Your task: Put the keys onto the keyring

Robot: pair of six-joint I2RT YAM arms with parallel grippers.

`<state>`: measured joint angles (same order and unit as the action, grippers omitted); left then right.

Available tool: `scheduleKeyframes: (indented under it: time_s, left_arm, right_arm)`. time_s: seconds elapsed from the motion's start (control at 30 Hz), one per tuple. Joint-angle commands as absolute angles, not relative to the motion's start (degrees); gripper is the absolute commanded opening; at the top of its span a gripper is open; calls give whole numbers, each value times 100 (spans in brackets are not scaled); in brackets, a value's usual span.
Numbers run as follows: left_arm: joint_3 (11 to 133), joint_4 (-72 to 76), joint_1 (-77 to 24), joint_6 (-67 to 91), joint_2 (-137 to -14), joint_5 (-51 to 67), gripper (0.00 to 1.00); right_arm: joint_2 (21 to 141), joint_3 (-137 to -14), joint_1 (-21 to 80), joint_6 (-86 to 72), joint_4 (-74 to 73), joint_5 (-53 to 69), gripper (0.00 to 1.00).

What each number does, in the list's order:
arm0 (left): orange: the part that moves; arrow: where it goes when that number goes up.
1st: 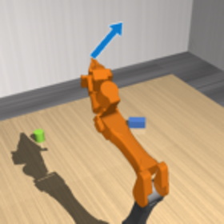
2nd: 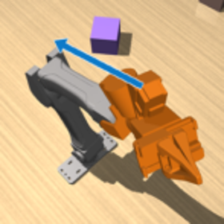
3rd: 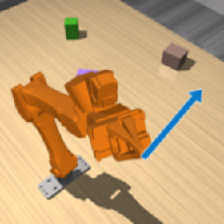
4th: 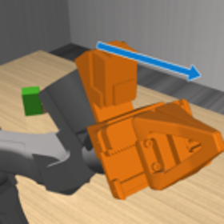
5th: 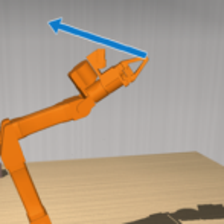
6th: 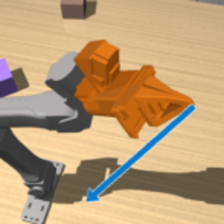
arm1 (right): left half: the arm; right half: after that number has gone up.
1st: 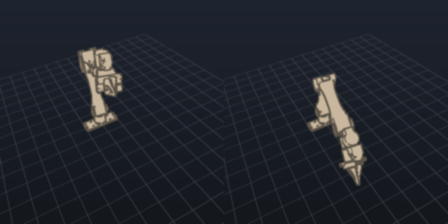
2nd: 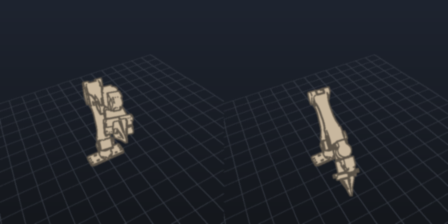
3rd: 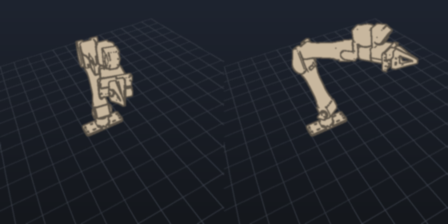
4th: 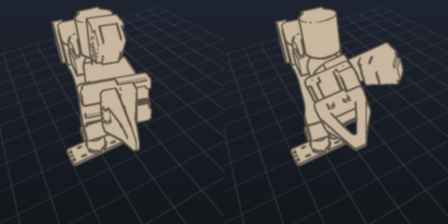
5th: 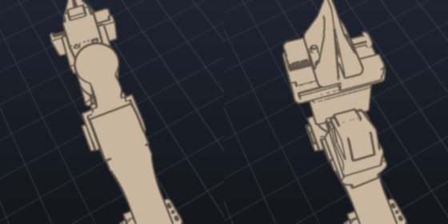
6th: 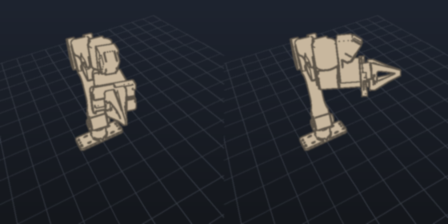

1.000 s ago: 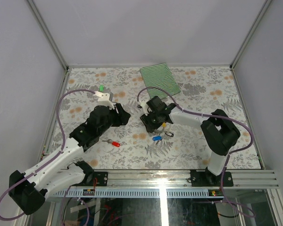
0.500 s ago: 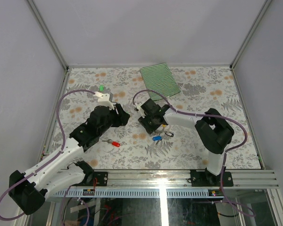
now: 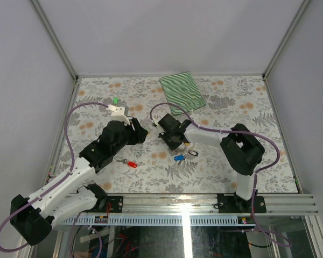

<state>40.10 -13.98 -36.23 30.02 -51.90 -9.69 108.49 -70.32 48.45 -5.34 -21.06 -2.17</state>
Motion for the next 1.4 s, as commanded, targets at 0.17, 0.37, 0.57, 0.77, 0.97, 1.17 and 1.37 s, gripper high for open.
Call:
scheduleKeyframes:
  time_s: [0.17, 0.37, 0.57, 0.77, 0.97, 1.17, 1.37]
  left_arm:
    - [3998, -1346, -3577, 2929, -5125, -1112, 57]
    - [3981, -1148, -3582, 2823, -5015, -924, 56]
    - [3777, -277, -3582, 2699, -4928, -208, 57]
    - [3390, 861, -3586, 2647, -4992, 408, 58]
    - [3188, 1757, -3664, 2410, -5206, 788, 62]
    - [3167, 2596, -4105, 1841, -5508, 688, 68]
    - [3208, 3177, -4459, 1086, -5721, 830, 71]
  right_arm:
    - [10655, -7137, 4891, -846, -2153, -352, 0]
    - [9925, -6751, 4579, -1317, -1720, 259, 0]
    - [8849, -5762, 3704, -2367, -454, 1722, 0]
    - [8132, -4816, 3012, -3783, 1153, 2598, 0]
    - [7511, -3903, 2560, -5532, 2918, 2815, 0]
    - [6914, -3312, 2542, -6677, 3889, 2303, 0]
    - [6169, -3357, 2535, -6720, 3500, 1963, 0]
